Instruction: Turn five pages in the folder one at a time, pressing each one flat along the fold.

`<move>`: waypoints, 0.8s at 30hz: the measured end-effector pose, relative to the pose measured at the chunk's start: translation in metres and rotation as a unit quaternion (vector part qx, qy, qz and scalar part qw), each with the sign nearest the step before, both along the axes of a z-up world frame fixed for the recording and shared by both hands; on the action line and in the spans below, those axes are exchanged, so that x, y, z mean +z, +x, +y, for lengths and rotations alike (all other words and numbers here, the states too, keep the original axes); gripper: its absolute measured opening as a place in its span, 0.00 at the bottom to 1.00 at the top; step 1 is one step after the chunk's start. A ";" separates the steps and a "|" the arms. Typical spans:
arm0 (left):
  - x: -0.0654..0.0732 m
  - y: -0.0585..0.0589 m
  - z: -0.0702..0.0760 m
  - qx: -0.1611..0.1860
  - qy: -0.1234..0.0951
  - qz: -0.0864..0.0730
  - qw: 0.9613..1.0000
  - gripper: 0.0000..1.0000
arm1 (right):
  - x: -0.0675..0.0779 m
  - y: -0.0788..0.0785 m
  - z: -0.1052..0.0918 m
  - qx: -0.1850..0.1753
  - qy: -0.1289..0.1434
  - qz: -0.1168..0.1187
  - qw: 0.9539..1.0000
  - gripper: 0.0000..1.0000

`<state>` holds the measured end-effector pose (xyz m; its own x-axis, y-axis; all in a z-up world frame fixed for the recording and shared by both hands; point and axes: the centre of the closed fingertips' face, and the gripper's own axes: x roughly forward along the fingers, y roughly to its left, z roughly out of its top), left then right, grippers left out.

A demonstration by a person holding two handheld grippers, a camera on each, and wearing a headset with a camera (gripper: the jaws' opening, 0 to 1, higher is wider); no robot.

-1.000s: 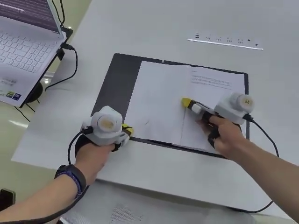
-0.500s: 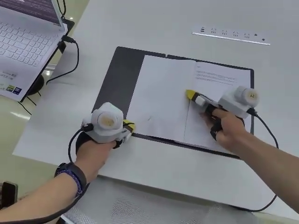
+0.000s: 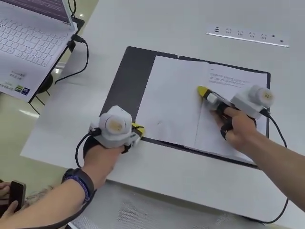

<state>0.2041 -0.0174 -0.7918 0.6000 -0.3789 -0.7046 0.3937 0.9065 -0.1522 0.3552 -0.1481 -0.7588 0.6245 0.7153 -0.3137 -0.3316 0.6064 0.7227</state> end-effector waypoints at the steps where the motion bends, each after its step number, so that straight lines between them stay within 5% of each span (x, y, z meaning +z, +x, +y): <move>1: 0.000 0.000 0.000 0.000 -0.001 0.000 1.000 0.00 | 0.000 0.002 0.000 -0.001 0.002 0.000 1.000 0.00; 24: 0.000 0.000 0.000 -0.015 0.009 -0.002 1.000 0.00 | 0.005 0.054 0.000 -0.063 0.013 -0.018 0.998 0.00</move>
<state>0.2044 -0.0173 -0.7920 0.5918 -0.3848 -0.7083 0.4214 0.8968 -0.1350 0.4096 -0.1483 -0.7539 0.7203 0.6383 -0.2717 -0.2793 0.6254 0.7286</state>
